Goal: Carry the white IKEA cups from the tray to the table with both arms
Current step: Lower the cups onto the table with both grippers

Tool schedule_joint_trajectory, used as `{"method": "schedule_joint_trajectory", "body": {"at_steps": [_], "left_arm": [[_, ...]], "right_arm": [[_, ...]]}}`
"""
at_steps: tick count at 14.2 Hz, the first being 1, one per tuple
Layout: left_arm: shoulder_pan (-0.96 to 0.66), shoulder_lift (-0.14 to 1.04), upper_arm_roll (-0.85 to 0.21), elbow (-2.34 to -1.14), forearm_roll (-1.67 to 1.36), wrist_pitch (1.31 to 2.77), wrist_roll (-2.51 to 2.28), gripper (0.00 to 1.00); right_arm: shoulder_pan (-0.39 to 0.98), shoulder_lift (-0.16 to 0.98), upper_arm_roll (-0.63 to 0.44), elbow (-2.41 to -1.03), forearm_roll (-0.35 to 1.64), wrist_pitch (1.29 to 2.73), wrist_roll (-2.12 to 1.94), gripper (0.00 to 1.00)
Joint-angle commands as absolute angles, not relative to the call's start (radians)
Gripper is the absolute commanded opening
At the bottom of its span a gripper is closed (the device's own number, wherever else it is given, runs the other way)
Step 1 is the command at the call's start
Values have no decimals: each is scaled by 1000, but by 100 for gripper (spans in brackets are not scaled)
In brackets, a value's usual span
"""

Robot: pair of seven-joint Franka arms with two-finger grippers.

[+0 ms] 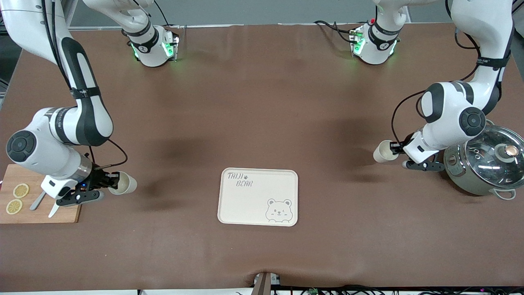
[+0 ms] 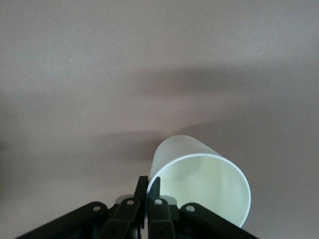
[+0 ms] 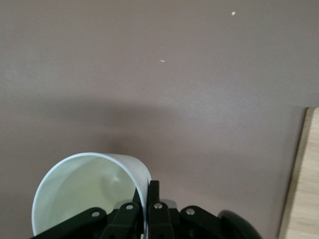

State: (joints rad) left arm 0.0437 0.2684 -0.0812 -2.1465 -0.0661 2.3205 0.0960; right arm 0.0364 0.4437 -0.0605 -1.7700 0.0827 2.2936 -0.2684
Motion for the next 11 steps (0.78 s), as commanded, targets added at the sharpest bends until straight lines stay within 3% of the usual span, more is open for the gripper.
{"method": "schedule_joint_trajectory", "body": {"at_steps": [1, 9, 10, 11], "left_arm": [[54, 233, -92, -2213, -69, 2373, 115, 0], [54, 250, -92, -2267, -67, 2454, 120, 0], [52, 250, -91, -2272, -67, 2462, 123, 2], [54, 252, -91, -2273, -67, 2462, 123, 12]], "right_arm": [[6, 399, -38, -1893, 101, 2408, -325, 0], [9, 405, -34, -2003, 101, 2580, -325, 0], [8, 405, -28, -2011, 101, 2592, -325, 0], [6, 405, -25, -2016, 101, 2600, -325, 0]]}}
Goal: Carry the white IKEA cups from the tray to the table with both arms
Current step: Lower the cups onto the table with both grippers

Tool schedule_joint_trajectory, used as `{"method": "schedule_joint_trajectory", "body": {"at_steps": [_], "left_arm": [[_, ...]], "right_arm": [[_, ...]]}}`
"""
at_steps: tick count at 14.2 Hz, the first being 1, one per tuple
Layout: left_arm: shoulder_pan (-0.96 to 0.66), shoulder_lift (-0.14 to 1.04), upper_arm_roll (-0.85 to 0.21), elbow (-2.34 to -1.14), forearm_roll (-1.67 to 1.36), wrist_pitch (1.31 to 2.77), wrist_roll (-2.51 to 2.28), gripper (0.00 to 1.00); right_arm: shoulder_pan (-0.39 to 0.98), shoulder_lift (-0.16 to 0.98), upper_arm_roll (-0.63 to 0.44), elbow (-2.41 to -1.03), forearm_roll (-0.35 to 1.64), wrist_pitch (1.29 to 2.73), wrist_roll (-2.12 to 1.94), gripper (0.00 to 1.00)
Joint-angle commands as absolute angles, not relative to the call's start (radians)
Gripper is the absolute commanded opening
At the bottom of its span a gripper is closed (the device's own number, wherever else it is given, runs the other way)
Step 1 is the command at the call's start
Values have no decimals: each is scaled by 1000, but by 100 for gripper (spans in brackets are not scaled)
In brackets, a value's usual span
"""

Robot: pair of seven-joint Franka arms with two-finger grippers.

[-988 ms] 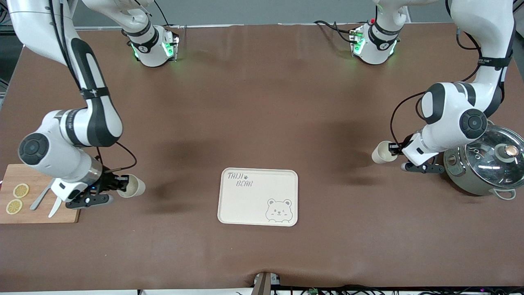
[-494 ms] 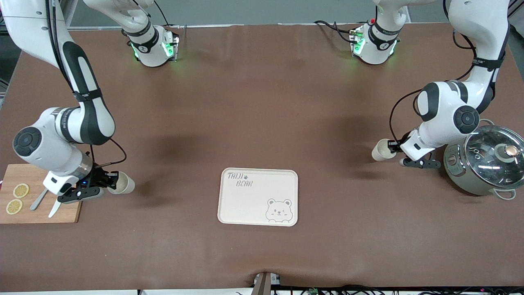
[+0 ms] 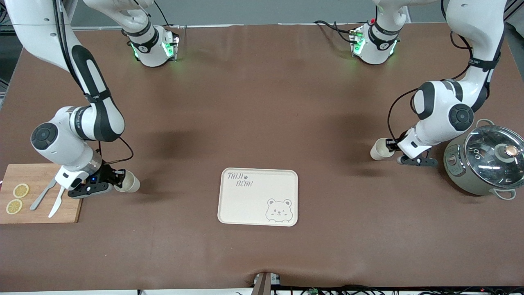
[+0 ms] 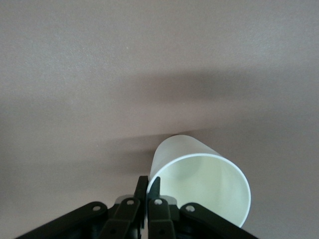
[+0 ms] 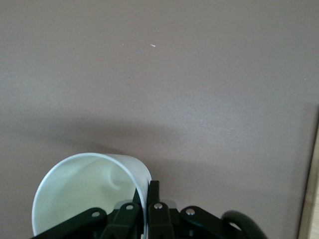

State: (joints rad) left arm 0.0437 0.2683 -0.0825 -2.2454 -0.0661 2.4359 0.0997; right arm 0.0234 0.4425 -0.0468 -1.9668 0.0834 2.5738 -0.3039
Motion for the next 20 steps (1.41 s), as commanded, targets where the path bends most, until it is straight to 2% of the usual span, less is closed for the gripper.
{"method": "schedule_joint_trajectory", "body": {"at_steps": [1, 2, 4, 11, 16, 20], "left_arm": [[54, 252, -91, -2272, -67, 2462, 127, 29], [54, 252, -91, -2272, -67, 2462, 129, 56], [54, 252, -91, -2270, -67, 2461, 129, 100], [55, 224, -91, -2231, -69, 2421, 110, 100], [49, 167, -90, -2102, -69, 2189, 75, 100], [44, 117, -130, -2040, -67, 2135, -41, 100]], "right_arm": [[6, 406, -23, -2022, 101, 2609, -325, 0], [6, 407, -23, -2026, 101, 2623, -325, 0], [6, 410, -23, -2040, 101, 2655, -325, 0], [8, 419, -15, -2057, 129, 2701, -325, 0], [11, 439, -6, -2066, 129, 2743, -325, 0], [9, 460, -2, -2065, 135, 2772, -325, 0]]}}
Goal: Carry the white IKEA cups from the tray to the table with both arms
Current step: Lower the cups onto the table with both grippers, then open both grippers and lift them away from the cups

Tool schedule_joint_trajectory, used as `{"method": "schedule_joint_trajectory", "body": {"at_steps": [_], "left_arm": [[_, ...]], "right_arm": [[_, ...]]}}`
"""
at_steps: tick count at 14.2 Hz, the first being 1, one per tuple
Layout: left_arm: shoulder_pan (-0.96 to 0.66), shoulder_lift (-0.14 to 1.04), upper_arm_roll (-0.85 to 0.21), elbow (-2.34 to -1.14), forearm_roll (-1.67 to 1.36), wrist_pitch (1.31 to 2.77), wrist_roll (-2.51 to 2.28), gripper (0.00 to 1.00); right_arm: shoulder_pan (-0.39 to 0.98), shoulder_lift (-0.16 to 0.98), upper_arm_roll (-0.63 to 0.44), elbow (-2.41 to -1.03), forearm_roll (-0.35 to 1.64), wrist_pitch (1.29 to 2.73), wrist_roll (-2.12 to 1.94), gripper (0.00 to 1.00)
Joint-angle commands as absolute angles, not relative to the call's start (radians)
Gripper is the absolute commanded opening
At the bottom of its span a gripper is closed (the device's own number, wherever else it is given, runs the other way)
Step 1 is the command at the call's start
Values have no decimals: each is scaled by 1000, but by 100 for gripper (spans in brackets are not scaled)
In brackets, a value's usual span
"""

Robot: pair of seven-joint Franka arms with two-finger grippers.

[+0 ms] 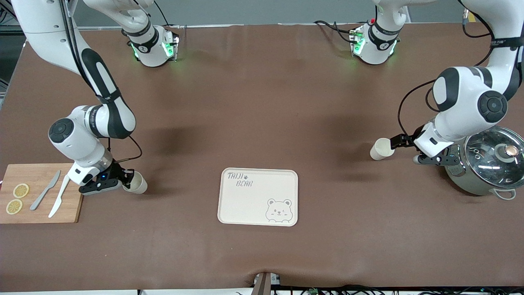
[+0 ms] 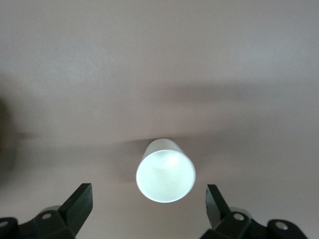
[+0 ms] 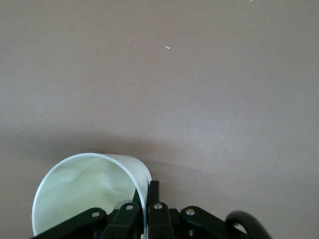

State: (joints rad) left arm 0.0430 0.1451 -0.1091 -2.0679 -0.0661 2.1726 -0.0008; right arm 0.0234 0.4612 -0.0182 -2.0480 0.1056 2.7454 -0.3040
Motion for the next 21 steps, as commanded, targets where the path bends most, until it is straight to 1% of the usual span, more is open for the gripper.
{"method": "schedule_joint_trajectory", "body": {"at_steps": [1, 4, 7, 8, 9, 10, 11, 12, 13, 14, 15, 19, 20, 21], "left_arm": [[41, 107, -133, -2016, -67, 2099, -52, 100], [46, 86, -160, -1935, -26, 1998, -90, 100], [45, 48, -161, -1930, 5, 1976, -98, 100], [44, 38, -161, -1922, 5, 1968, -116, 100], [49, 23, -161, -1916, 8, 1944, -117, 100], [51, 9, -158, -1893, 8, 1919, -114, 100], [51, 14, -156, -1847, 9, 1883, -114, 100], [52, 17, -158, -1803, 18, 1820, -110, 100], [51, 18, -161, -1769, 38, 1795, -110, 100], [46, 21, -160, -1737, 41, 1790, -112, 100], [45, 18, -161, -1720, 41, 1784, -113, 100], [44, 8, -195, -1671, 40, 1700, -127, 100], [46, 8, -196, -1660, 41, 1700, -123, 100], [46, 5, -196, -1654, 40, 1698, -112, 100]], "right_arm": [[11, 465, -2, -2066, 135, 2779, -325, 0], [8, 476, 9, -2066, 135, 2801, -325, 0], [6, 485, 12, -2065, 135, 2812, -325, 0], [6, 485, 12, -2065, 135, 2812, -325, 2], [6, 485, 12, -2065, 135, 2812, -324, 14], [5, 485, 12, -2065, 135, 2812, -324, 20], [5, 485, 12, -2065, 135, 2812, -324, 32], [5, 485, 12, -2063, 135, 2812, -324, 38], [5, 485, 12, -2063, 135, 2812, -322, 57], [5, 485, 12, -2063, 135, 2812, -324, 84], [5, 485, 12, -2063, 135, 2812, -324, 100], [2, 473, 12, -2059, 135, 2800, -325, 100], [-6, 465, 12, -2059, 135, 2787, -327, 100], [-11, 450, 12, -2053, 135, 2745, -327, 100]]}}
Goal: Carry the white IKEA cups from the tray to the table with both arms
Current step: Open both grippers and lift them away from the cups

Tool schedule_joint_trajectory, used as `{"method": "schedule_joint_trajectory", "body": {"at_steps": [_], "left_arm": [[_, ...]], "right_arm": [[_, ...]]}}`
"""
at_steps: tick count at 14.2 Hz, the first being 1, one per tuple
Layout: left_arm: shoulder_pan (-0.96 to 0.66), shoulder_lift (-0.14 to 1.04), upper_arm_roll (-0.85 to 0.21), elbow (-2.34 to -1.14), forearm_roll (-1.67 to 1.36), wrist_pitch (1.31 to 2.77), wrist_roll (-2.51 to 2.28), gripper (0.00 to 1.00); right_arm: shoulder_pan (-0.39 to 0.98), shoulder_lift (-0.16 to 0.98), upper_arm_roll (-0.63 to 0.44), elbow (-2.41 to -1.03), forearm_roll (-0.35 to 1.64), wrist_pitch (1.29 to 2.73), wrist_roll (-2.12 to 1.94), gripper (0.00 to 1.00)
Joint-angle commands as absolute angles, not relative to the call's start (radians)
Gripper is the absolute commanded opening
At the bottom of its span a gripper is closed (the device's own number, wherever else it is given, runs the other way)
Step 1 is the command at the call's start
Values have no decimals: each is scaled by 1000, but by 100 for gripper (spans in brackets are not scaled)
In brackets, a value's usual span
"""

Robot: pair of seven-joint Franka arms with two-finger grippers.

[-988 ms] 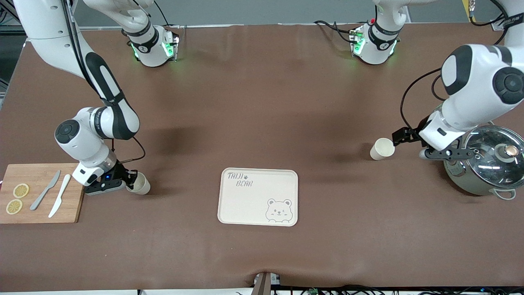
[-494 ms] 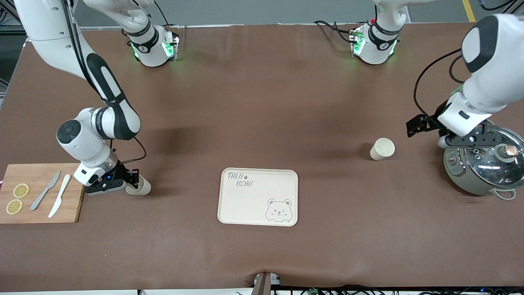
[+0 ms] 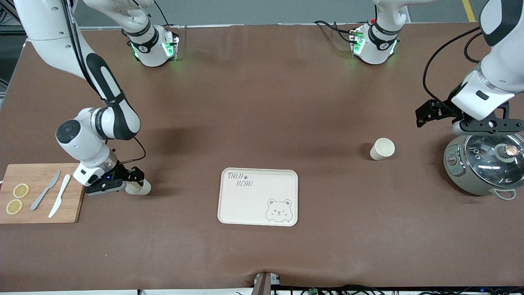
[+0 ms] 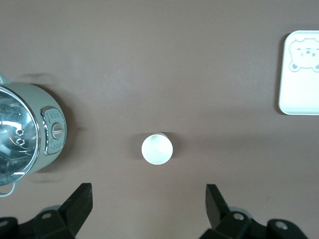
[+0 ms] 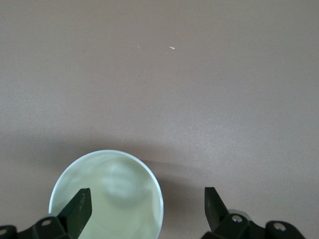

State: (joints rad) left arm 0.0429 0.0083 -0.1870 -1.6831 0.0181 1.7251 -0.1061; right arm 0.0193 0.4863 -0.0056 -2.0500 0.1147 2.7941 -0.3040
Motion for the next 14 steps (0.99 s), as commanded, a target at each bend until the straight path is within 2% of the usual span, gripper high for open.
{"method": "schedule_joint_trajectory", "body": {"at_steps": [1, 4, 8, 10, 14], "left_arm": [[45, 2, -202, -1638, 37, 1691, -124, 100], [46, 2, -215, -1557, 26, 1611, -124, 100], [48, 0, -219, -1517, 25, 1554, -121, 100], [49, 2, -218, -1462, 25, 1514, -120, 100], [48, 3, -218, -1454, 2, 1513, -120, 100]], "right_arm": [[-12, 433, 12, -2037, 135, 2690, -327, 100], [-31, 390, 11, -1987, 135, 2532, -327, 100], [-38, 348, 8, -1889, 137, 2326, -318, 100], [-48, 336, 6, -1804, 137, 2191, -299, 100], [-49, 336, 3, -1600, 135, 1895, -226, 100]]}}
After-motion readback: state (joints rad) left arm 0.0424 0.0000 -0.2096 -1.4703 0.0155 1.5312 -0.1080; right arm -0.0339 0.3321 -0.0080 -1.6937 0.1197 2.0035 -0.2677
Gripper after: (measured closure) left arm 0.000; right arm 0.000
